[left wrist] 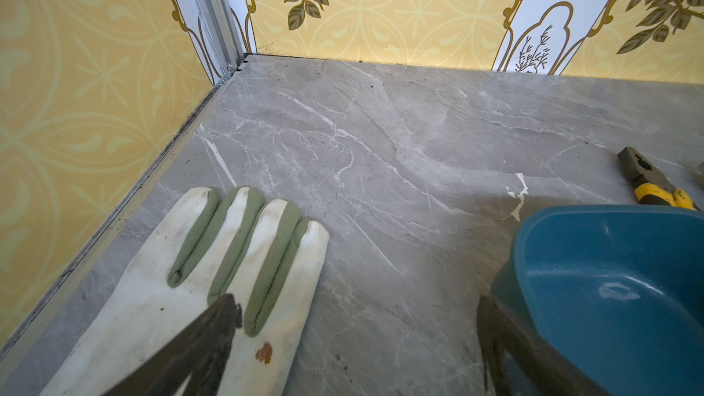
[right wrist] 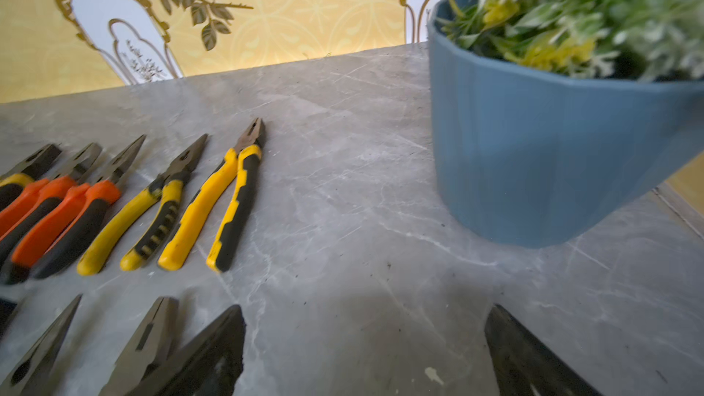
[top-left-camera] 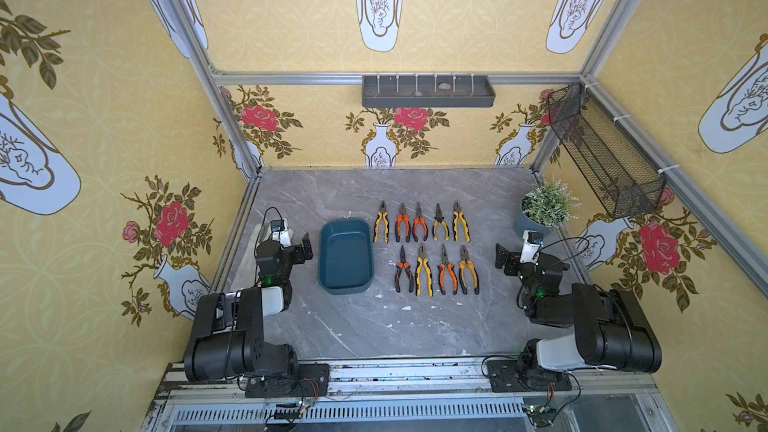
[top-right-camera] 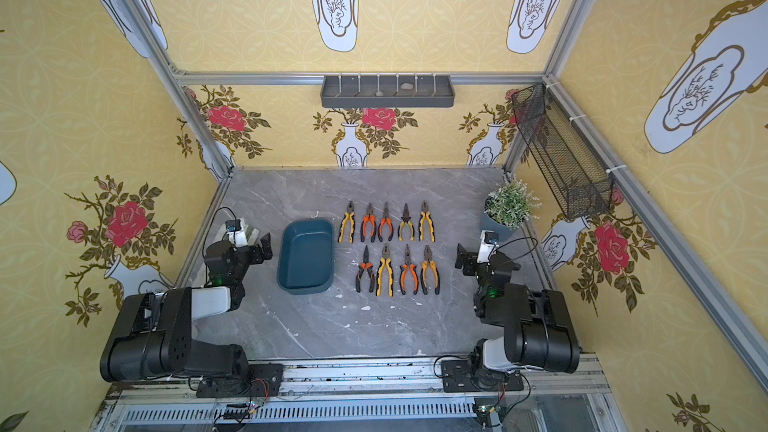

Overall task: Take the pliers out of the storage box
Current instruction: Reset both arms

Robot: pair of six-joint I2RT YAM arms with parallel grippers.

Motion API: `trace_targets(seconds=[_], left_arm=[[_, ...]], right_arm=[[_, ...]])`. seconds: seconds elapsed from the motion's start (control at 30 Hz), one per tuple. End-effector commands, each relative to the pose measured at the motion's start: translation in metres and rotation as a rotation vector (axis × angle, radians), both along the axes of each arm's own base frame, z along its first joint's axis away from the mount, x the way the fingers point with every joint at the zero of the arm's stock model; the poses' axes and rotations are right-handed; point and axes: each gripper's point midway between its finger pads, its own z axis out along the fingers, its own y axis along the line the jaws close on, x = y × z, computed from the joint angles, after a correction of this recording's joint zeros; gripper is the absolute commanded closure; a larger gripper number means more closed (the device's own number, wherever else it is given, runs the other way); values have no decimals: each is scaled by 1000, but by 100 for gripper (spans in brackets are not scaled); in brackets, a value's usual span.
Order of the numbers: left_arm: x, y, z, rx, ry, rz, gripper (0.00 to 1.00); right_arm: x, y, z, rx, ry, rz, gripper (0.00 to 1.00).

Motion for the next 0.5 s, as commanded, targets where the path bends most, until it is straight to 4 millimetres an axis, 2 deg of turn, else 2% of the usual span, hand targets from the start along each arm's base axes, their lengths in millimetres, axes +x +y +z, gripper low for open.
trace_targets(seconds=[0.0, 0.2, 0.47], left_arm=[[0, -2, 1, -11, -7, -8, 1], [0, -2, 1, -11, -8, -7, 1], [0, -2, 1, -11, -8, -8, 1]], right_arm=[[-1, 14, 18, 1, -86, 108, 3], [6, 8, 16, 15, -60, 82, 3], [6, 8, 15, 15, -55, 81, 3]])
